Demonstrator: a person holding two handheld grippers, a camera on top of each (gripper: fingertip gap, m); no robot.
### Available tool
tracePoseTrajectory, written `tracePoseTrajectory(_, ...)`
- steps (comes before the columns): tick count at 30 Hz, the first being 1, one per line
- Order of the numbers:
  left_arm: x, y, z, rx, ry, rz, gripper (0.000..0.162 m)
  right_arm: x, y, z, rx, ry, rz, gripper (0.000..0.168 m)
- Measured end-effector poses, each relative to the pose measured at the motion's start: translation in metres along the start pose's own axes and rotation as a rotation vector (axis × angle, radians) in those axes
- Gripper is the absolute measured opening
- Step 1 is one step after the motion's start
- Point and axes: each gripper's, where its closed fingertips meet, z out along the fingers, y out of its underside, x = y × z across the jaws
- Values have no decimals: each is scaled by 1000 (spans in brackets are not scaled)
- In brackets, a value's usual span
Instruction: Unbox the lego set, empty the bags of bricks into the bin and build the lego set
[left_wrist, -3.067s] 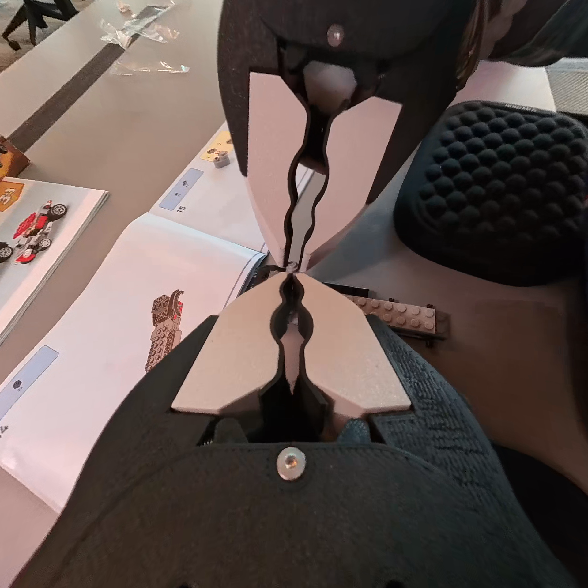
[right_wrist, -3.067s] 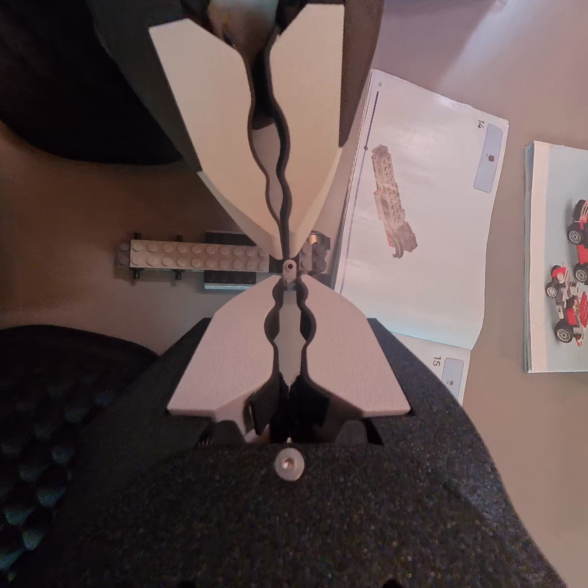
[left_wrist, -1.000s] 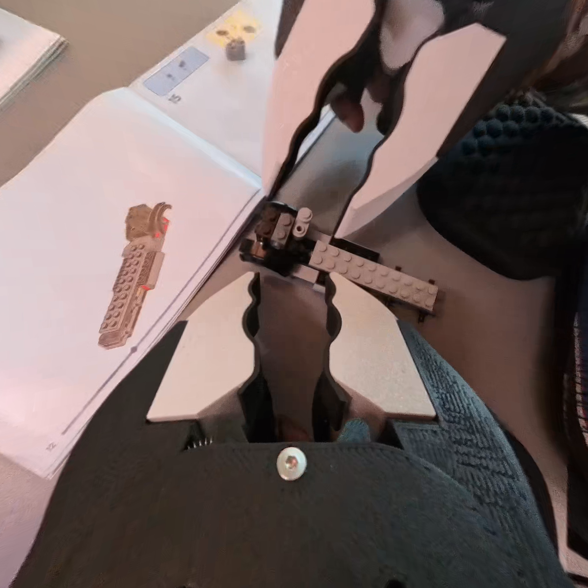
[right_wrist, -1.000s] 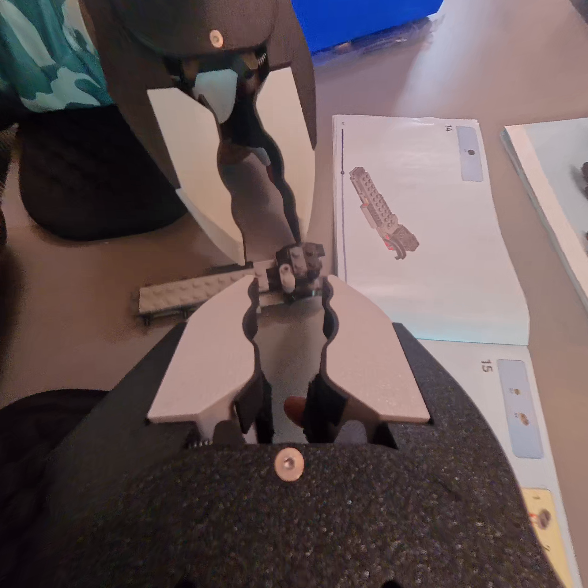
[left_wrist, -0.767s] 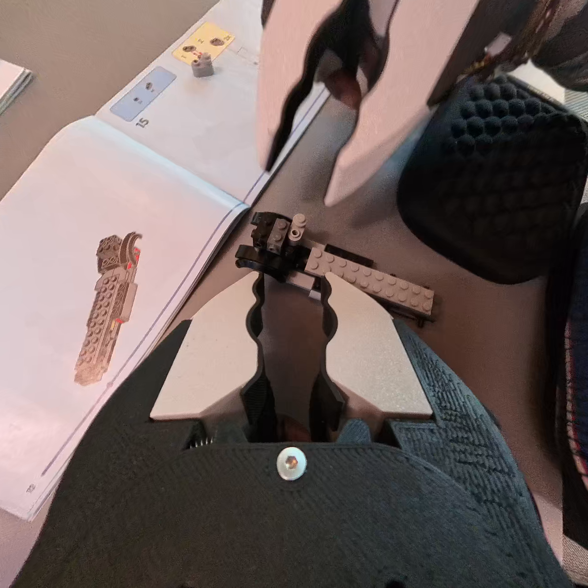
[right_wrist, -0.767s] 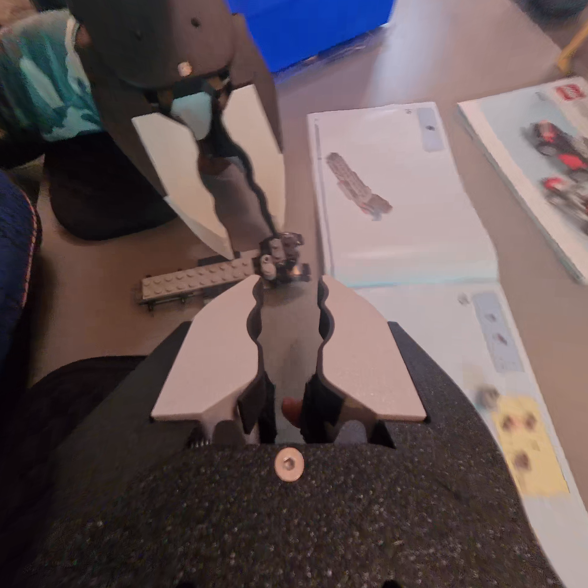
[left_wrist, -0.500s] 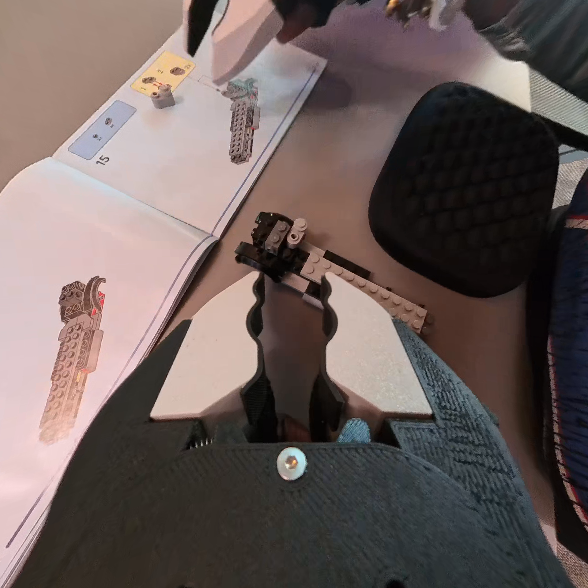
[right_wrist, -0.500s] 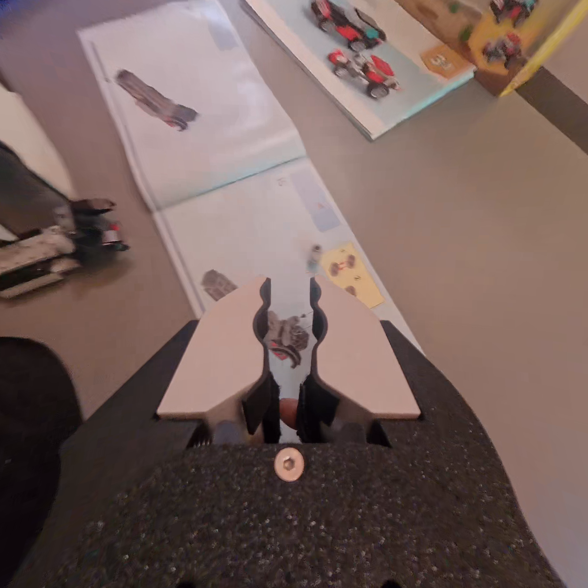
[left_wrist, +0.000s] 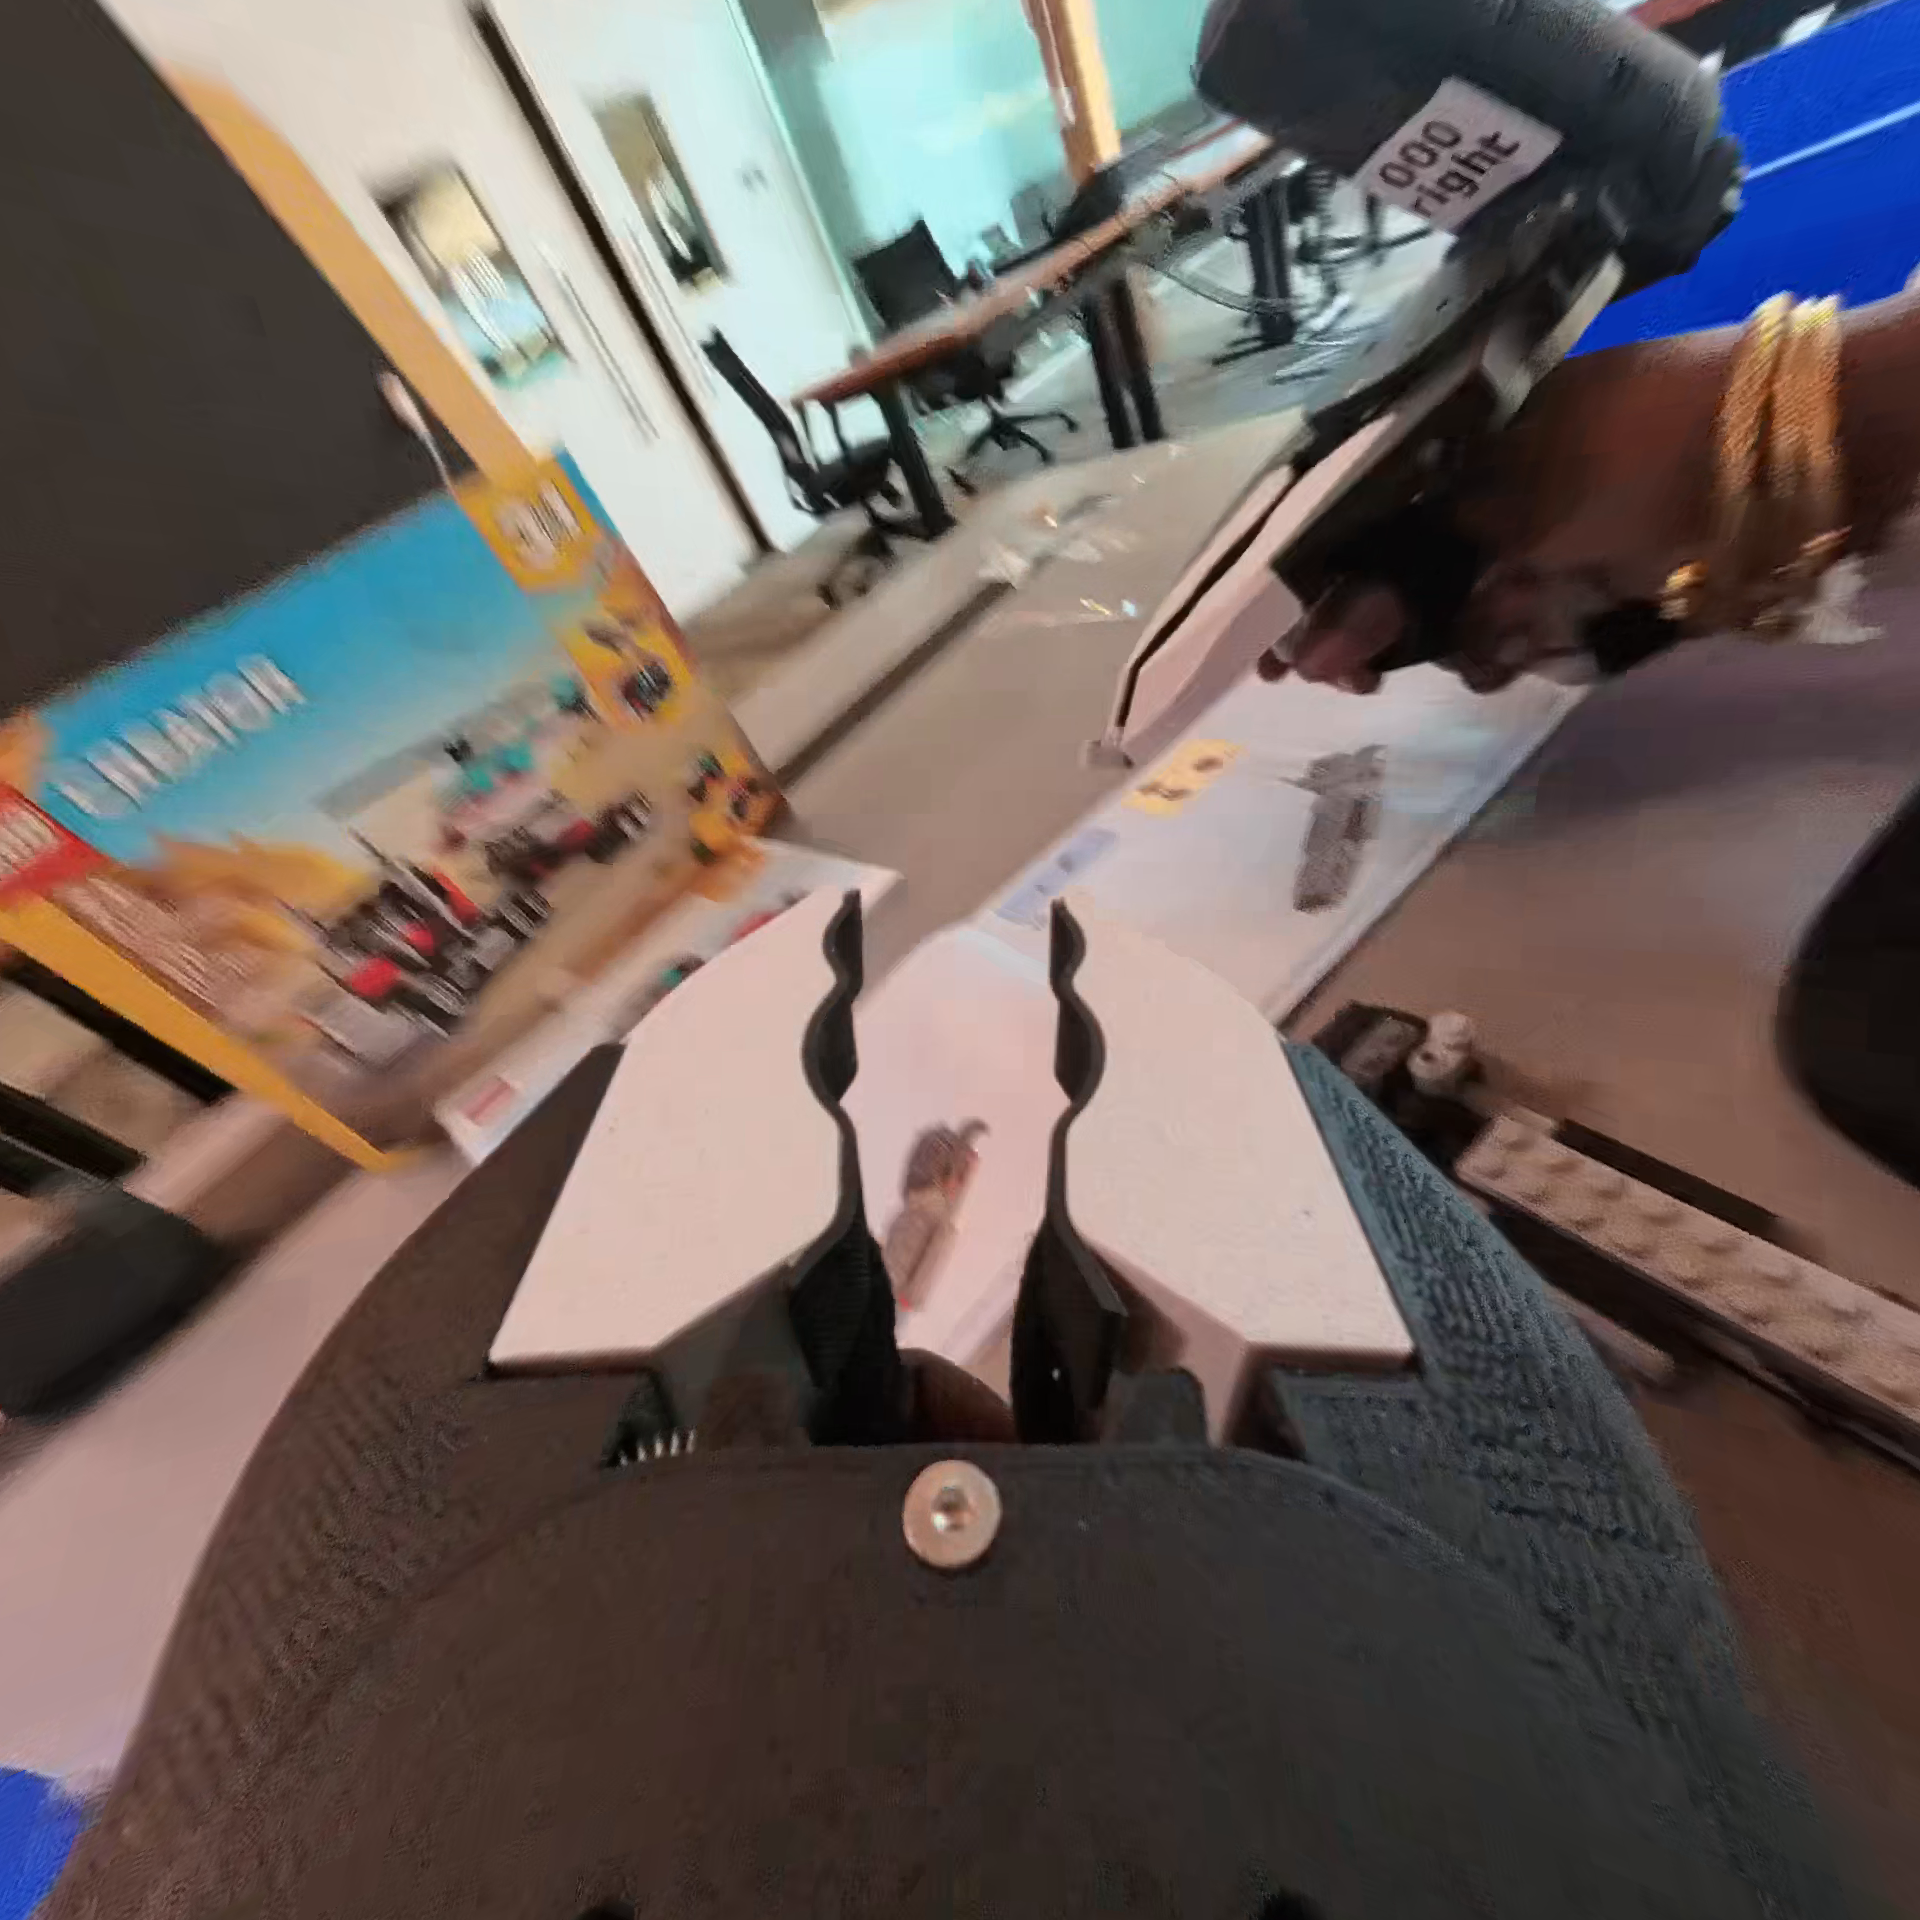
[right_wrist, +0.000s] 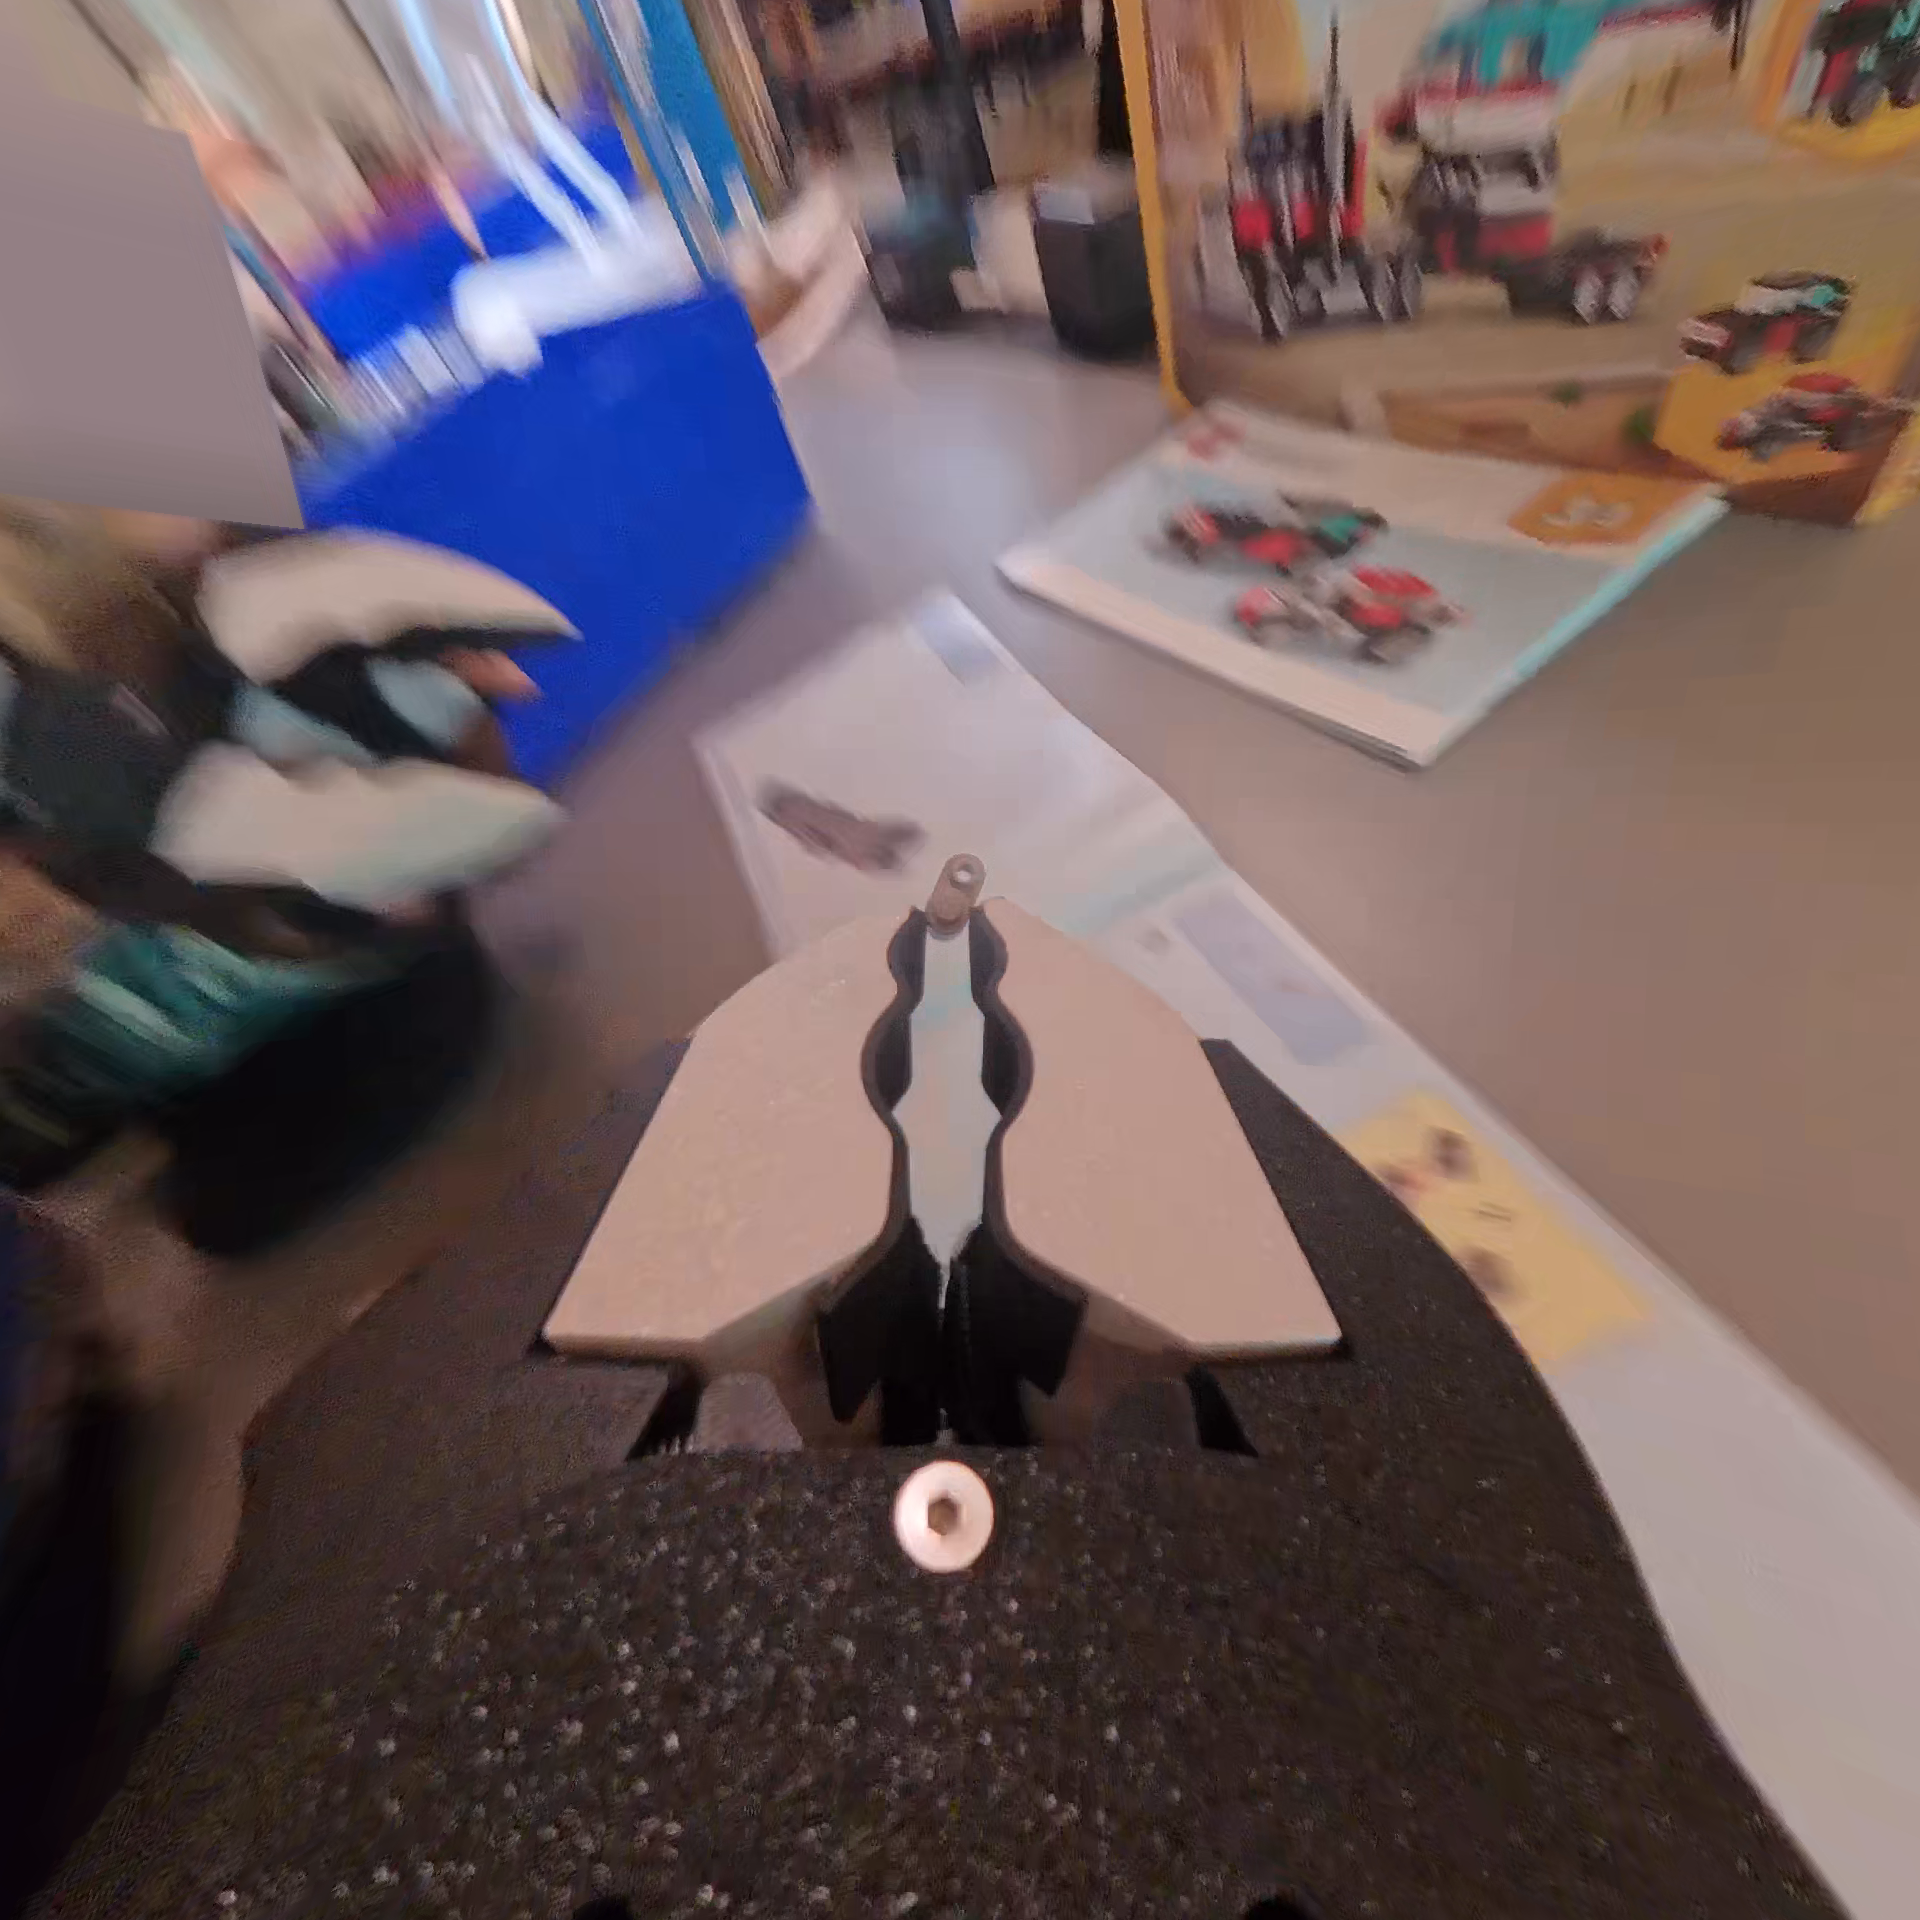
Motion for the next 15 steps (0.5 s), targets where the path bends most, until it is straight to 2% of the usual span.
tracePoseTrajectory(3, 5, -18, 9, 11, -92, 188, 32, -40, -21, -2, 193, -131, 193, 8)
tracePoseTrajectory(6, 14, -29, 12, 12, -131, 324, 25, -66, -25, -3, 261, -177, 254, 8)
tracePoseTrajectory(15, 29, -32, 11, 3, -128, 495, 21, -85, -17, -3, 256, -221, 301, 7)
